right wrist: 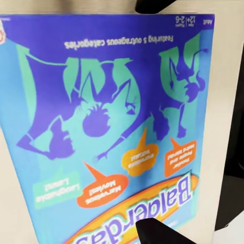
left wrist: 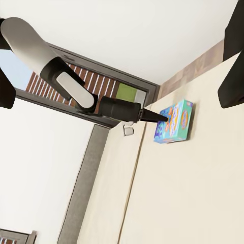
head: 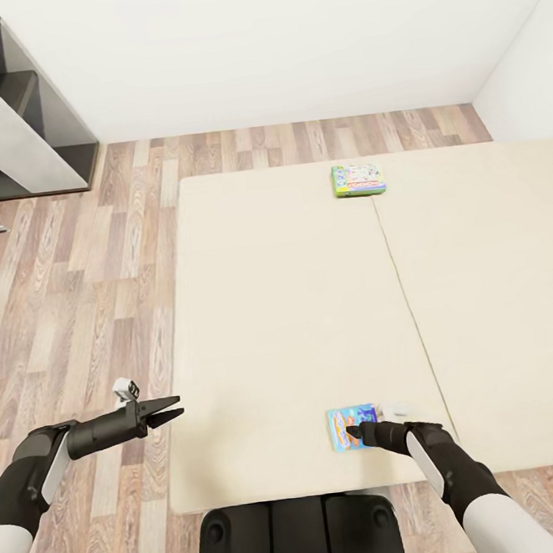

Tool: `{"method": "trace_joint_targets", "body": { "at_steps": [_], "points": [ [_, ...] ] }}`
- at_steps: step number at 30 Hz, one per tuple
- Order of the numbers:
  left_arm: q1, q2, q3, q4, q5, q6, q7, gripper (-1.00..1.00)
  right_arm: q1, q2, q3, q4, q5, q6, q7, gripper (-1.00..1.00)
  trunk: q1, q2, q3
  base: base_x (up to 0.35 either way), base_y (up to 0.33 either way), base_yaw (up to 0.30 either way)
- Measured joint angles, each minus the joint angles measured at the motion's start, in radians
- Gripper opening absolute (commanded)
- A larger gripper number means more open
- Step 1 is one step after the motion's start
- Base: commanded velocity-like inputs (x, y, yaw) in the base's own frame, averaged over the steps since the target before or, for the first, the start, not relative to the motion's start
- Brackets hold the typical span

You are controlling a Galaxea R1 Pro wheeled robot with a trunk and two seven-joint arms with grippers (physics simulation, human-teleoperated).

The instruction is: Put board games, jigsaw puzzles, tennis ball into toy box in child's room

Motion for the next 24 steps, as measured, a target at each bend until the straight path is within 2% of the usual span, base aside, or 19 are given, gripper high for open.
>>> {"method": "trace_joint_targets", "body": {
  "at_steps": [24],
  "points": [
    [0.000, 0.000, -0.001, 0.000, 0.000, 0.000, 0.000, 1.00, 0.000, 0.002, 0.000, 0.000, 0.000, 0.000, 0.000, 1.00, 0.000, 0.000, 0.000, 0.000, 0.063, 0.000]
  ]
}}
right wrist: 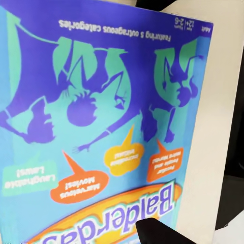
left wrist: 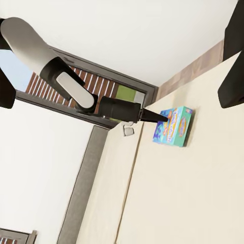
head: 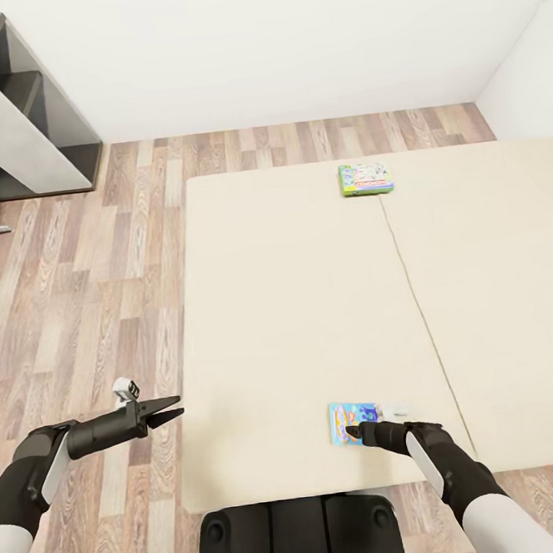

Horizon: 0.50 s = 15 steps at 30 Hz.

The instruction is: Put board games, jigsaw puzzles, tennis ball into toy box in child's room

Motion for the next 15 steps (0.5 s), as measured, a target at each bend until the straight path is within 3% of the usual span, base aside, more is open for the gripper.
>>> {"method": "trace_joint_targets", "body": {
  "at_steps": [15],
  "points": [
    [0.000, 0.000, 0.001, 0.000, 0.000, 0.000, 0.000, 1.00, 0.000, -0.002, 0.000, 0.000, 0.000, 0.000, 0.000, 1.00, 0.000, 0.000, 0.000, 0.000, 0.021, 0.000]
  ]
}}
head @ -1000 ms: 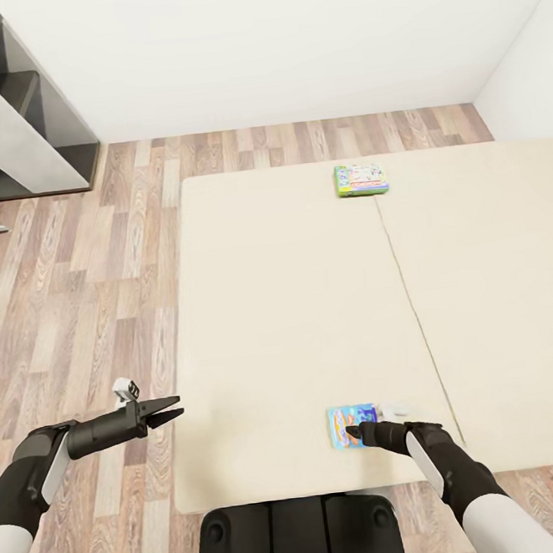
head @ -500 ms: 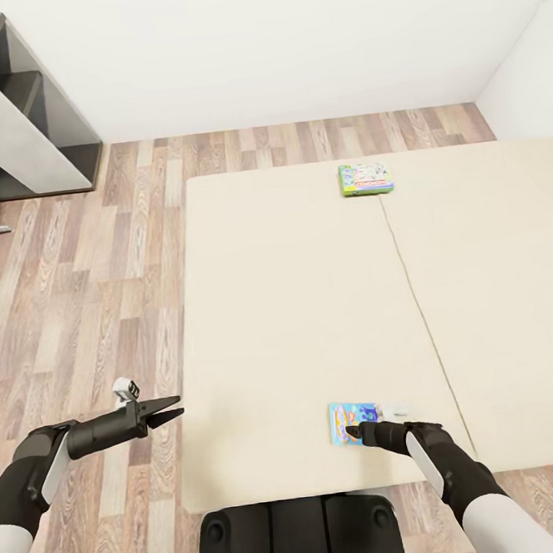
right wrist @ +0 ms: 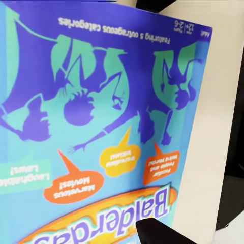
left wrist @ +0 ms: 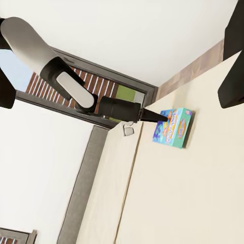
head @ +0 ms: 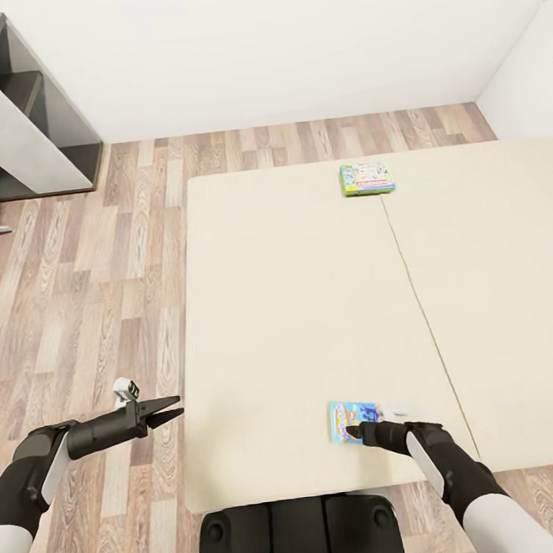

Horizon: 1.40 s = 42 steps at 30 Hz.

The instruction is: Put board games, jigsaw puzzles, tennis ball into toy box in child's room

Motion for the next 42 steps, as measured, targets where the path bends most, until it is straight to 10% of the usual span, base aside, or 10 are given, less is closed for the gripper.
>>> {"method": "trace_joint_targets", "body": {
  "at_steps": [42],
  "points": [
    [0.000, -0.001, -0.002, 0.000, 0.000, 0.000, 0.000, 1.00, 0.000, -0.016, -0.014, -0.005, -0.010, -0.003, -0.002, 1.00, 0.000, 0.000, 0.000, 0.000, 0.000, 0.000]
  ]
}}
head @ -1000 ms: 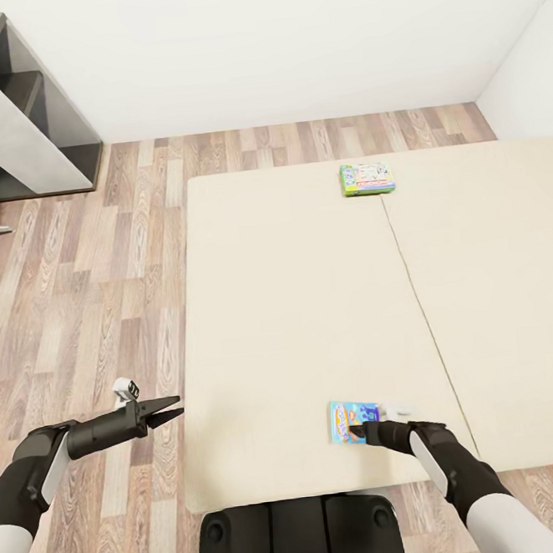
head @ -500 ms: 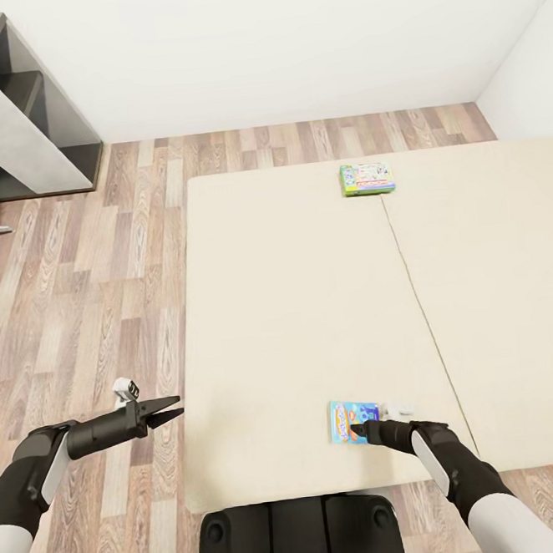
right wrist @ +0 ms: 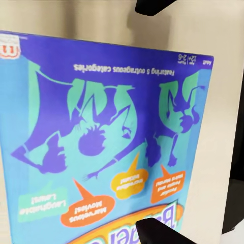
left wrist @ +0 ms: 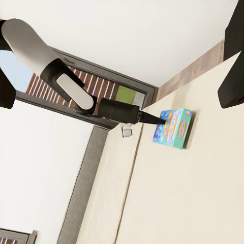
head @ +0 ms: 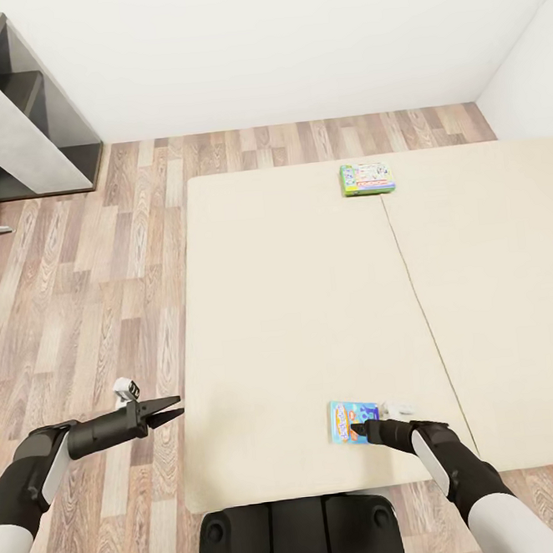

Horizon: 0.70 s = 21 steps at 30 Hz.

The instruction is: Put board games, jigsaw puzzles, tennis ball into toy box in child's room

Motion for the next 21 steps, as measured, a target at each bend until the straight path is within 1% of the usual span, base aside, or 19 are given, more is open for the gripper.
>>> {"method": "trace_joint_targets", "body": {
  "at_steps": [21],
  "points": [
    [0.000, 0.000, -0.001, 0.000, 0.000, 0.000, 0.001, 1.00, -0.004, 0.000, -0.002, -0.007, -0.004, 0.000, 0.000, 1.00, 0.000, 0.000, 0.000, 0.000, 0.000, 0.000]
  ]
}}
